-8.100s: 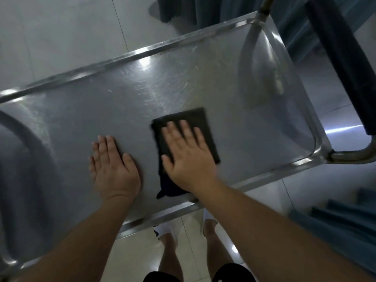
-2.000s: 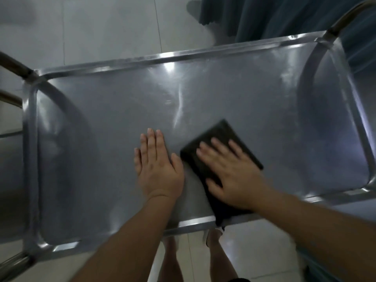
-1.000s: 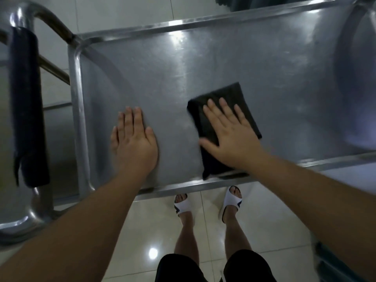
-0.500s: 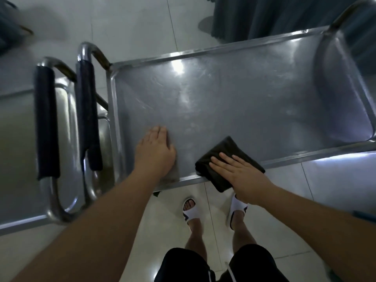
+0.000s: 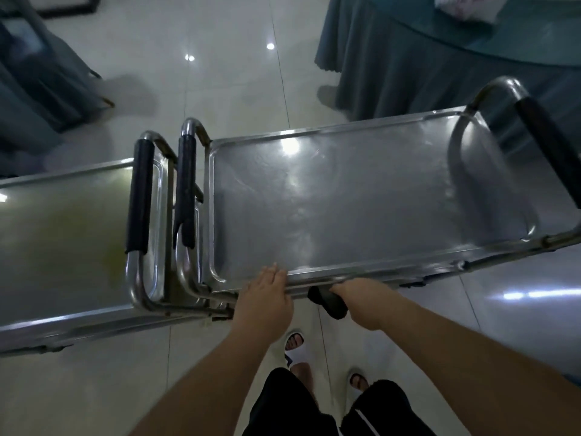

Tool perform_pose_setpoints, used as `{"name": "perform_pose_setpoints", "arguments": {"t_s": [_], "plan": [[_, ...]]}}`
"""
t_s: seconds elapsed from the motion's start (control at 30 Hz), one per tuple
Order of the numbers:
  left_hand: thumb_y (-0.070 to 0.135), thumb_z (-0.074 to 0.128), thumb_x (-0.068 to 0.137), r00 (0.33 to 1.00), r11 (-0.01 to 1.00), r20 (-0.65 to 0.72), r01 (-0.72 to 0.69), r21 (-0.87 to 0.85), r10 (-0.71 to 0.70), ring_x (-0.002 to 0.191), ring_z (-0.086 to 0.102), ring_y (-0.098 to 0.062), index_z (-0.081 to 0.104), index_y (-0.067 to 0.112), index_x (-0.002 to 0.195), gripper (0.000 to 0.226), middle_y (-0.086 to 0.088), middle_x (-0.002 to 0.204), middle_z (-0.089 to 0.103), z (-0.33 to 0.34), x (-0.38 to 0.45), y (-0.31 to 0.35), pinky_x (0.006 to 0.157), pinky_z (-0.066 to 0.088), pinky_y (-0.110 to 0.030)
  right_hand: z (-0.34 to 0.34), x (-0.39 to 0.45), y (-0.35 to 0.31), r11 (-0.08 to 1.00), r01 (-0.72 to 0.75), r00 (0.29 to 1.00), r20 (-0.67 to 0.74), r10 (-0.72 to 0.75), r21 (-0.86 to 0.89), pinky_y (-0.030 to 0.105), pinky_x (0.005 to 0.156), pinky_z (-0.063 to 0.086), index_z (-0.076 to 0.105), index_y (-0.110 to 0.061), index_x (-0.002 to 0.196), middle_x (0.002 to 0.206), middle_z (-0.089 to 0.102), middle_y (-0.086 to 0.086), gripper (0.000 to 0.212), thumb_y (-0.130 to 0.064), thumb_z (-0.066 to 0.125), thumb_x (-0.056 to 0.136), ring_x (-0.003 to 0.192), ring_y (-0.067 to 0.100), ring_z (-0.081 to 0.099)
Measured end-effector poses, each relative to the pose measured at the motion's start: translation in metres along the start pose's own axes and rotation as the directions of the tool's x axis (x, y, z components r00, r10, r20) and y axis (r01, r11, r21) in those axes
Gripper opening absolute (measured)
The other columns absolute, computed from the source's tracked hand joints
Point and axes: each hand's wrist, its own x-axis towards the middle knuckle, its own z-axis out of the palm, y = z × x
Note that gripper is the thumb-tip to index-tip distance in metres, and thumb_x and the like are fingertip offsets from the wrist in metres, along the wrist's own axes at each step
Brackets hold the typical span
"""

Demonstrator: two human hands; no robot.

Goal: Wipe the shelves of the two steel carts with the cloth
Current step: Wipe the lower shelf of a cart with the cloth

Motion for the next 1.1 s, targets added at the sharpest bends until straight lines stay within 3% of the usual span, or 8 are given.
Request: {"name": "perform_pose_setpoints", "arguments": {"t_s": [0.33, 0.6, 0.73, 0.97, 1.1], "plan": [[0.037, 0.042, 0.104, 0.99, 0.988, 0.005, 0.144, -0.053, -0.144, 0.159, 0.022, -0.02, 0.029, 0.025, 0.166, 0.064, 0.001, 0.174, 0.026, 0.032, -0.086, 0.05, 0.126, 0.026, -0.042, 0.026, -0.071, 0.026, 0.999, 0.038, 0.996, -0.076, -0.039, -0.014, 0.036, 0.083, 0.046, 0.053, -0.026, 0.136, 0.126, 0.064, 0.006, 0.051, -0.004, 0.062, 0.091, 0.113, 0.028, 0.063], [0.041, 0.042, 0.104, 0.984, 0.982, 0.021, 0.178, -0.059, -0.177, 0.16, 0.02, -0.019, 0.027, 0.027, 0.166, 0.066, 0.002, 0.174, 0.023, 0.045, -0.128, 0.066, 0.126, 0.023, -0.044, 0.056, -0.098, 0.027, 0.998, 0.05, 0.997, -0.052, -0.052, -0.041, 0.041, 0.089, 0.053, 0.051, -0.022, 0.135, 0.123, 0.063, 0.004, 0.051, -0.006, 0.064, 0.088, 0.11, 0.027, 0.064], [0.042, 0.042, 0.105, 0.984, 0.984, 0.026, 0.177, -0.03, -0.176, 0.159, 0.021, -0.019, 0.026, 0.027, 0.167, 0.065, 0.002, 0.174, 0.023, 0.048, -0.133, 0.049, 0.126, 0.024, -0.042, 0.068, -0.088, 0.011, 1.0, 0.008, 0.999, -0.034, -0.008, -0.011, 0.043, 0.091, 0.054, 0.048, -0.024, 0.139, 0.125, 0.062, 0.005, 0.059, -0.006, 0.065, 0.086, 0.11, 0.029, 0.064], [0.037, 0.044, 0.104, 0.987, 0.986, 0.032, 0.159, -0.042, -0.157, 0.157, 0.026, -0.019, 0.032, 0.026, 0.164, 0.063, 0.002, 0.172, 0.029, 0.053, -0.128, -0.014, 0.126, 0.028, -0.04, 0.078, -0.056, -0.042, 0.992, -0.071, 0.997, 0.005, 0.07, 0.102, 0.045, 0.097, 0.054, 0.049, -0.022, 0.141, 0.129, 0.062, 0.007, 0.051, -0.009, 0.059, 0.092, 0.112, 0.029, 0.064], [0.034, 0.046, 0.103, 0.986, 0.988, 0.055, 0.157, -0.009, -0.156, 0.155, 0.028, -0.021, 0.034, 0.025, 0.163, 0.062, 0.001, 0.17, 0.032, 0.057, -0.117, -0.059, 0.123, 0.029, -0.042, 0.085, -0.038, -0.078, 0.964, -0.144, 0.989, 0.063, 0.134, 0.222, 0.04, 0.106, 0.049, 0.051, -0.016, 0.146, 0.139, 0.059, 0.011, 0.044, -0.016, 0.052, 0.102, 0.121, 0.028, 0.061]]}}
